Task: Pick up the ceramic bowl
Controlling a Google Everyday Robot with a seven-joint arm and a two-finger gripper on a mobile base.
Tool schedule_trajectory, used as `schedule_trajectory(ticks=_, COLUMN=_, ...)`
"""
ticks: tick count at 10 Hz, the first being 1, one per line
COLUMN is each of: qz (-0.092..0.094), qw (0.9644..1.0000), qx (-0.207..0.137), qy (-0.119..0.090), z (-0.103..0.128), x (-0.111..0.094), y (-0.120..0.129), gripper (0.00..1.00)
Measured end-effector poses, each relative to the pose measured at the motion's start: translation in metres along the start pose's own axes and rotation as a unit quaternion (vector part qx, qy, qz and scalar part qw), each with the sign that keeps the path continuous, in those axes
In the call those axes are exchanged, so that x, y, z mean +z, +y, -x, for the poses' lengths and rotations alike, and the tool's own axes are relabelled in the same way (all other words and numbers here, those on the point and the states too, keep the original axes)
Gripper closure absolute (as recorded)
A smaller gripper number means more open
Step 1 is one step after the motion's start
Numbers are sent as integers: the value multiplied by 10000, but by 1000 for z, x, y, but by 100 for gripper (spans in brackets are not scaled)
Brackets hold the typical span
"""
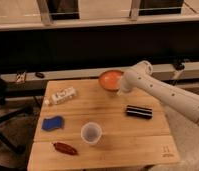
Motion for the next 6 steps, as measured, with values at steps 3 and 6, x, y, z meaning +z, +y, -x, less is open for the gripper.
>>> schedule_trajectory(ticks=3, qz=-41, qw=9999, qx=-71, qy=-63, z=3, x=-5, y=-11, gripper=95)
schedule_trajectory(ticks=6, qz=-59, qw=9998, qx=-139, qy=-122, z=5, x=-6, y=-19, gripper=92)
